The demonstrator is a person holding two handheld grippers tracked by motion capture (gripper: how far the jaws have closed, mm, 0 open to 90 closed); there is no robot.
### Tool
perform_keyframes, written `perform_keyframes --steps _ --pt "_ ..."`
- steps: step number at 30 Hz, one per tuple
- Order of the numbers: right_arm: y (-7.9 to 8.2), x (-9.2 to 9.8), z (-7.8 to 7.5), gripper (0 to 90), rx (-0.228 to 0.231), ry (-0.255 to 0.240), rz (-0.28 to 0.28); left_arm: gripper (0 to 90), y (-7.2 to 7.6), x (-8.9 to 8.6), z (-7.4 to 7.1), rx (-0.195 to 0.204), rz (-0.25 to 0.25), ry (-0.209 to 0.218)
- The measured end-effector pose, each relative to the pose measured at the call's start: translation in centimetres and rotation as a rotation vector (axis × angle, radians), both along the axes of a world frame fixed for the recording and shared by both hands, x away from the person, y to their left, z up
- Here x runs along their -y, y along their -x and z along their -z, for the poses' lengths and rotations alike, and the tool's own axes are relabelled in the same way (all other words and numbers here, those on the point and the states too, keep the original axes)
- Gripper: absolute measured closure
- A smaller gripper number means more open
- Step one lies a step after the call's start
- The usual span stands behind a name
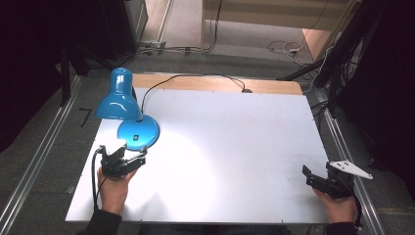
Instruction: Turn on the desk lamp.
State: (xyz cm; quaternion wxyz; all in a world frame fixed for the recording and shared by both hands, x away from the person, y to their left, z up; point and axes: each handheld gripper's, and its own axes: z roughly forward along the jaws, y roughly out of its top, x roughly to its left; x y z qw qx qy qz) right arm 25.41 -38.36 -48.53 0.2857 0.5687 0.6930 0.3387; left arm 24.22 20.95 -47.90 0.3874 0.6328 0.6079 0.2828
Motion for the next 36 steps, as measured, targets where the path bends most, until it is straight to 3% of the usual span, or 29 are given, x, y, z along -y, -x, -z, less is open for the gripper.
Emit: perform_keyframes --steps 15,36 --pt "0.0 0.0 0.0 11.5 0.001 0.001 0.001 29.0 1.1 0.0 -0.2 0.004 0.005 0.001" --pt "0.0 0.0 0.0 11.5 -0.002 0.001 0.001 29.0 2.7 -1.0 -0.1 -0.019 -0.008 0.007"
